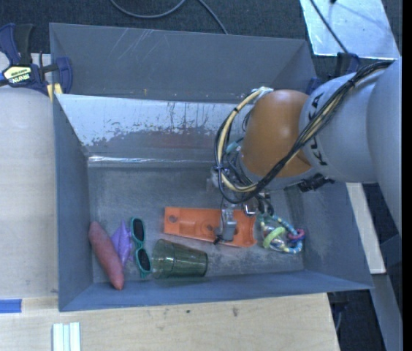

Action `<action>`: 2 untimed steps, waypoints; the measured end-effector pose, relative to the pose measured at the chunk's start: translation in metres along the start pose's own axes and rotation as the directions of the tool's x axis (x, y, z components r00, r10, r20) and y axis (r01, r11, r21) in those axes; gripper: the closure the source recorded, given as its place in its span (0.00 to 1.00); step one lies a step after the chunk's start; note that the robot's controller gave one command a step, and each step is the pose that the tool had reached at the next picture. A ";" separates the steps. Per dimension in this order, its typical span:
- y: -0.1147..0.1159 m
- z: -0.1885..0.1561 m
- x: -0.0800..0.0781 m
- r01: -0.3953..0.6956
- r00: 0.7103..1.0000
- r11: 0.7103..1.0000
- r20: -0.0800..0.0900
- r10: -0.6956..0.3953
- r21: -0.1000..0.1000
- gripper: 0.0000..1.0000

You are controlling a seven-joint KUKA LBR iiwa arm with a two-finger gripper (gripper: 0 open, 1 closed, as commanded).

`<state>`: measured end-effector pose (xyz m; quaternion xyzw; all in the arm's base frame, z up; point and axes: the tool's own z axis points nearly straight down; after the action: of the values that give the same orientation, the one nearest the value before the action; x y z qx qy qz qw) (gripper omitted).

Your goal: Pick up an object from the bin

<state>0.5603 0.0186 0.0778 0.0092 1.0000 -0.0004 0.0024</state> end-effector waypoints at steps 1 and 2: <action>0.005 0.025 -0.005 -0.090 0.996 0.996 0.003 0.090 -0.005 1.00; 0.005 0.024 -0.004 -0.102 0.995 0.995 0.004 0.103 -0.005 1.00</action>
Offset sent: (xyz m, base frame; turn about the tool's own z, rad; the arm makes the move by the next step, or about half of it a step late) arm 0.0000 0.0000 0.0000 0.0000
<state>0.5644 0.0231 0.0537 0.0605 0.9982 0.0020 0.0044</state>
